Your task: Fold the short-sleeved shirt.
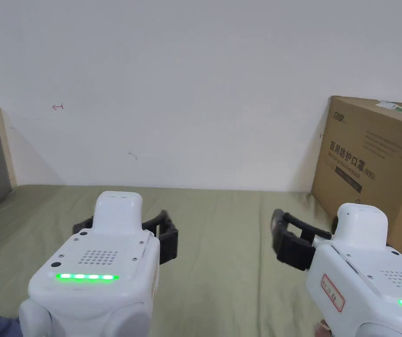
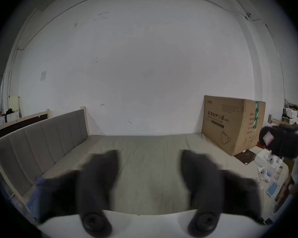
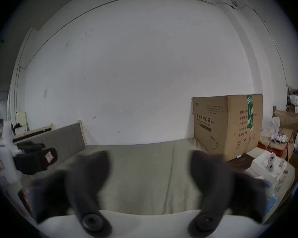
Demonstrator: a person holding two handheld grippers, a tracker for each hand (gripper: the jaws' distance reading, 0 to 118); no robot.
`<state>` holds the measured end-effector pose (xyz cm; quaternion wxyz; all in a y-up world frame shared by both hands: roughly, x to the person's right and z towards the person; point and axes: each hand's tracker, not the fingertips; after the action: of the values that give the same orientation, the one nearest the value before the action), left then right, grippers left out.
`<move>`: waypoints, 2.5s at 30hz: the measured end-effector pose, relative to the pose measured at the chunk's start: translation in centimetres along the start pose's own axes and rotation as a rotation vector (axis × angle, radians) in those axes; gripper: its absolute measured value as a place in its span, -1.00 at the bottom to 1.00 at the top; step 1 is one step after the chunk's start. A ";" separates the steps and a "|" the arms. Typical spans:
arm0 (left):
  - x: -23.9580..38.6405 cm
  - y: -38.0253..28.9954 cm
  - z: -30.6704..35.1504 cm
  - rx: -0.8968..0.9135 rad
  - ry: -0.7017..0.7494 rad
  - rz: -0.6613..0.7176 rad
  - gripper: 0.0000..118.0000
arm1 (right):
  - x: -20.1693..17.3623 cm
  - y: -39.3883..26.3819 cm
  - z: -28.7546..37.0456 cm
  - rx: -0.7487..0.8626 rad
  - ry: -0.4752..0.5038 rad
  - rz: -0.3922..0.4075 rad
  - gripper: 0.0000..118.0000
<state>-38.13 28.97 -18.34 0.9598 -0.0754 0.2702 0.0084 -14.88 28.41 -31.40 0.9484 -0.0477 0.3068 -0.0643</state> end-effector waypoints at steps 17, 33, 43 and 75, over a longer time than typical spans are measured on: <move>-4.0 -2.9 -0.7 -0.130 -0.029 0.145 -1.00 | 0.1 -2.2 -0.9 -0.093 -0.020 0.010 -1.00; -25.5 -5.7 13.7 -0.104 0.612 0.188 -1.00 | -25.2 -5.7 -4.2 -0.251 0.712 -0.009 -1.00; -32.9 -9.4 6.1 -0.566 0.366 0.359 -1.00 | -22.3 -7.9 -5.1 -0.434 0.655 0.082 -1.00; -37.5 -28.4 -4.5 -0.887 0.374 0.313 0.62 | -16.3 -13.4 -6.8 -0.684 0.459 0.092 -1.00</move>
<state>-70.90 1.11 1.33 0.7577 -0.4348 0.4160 0.2526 -33.23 17.32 -25.74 0.7869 -0.3305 0.5157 0.0750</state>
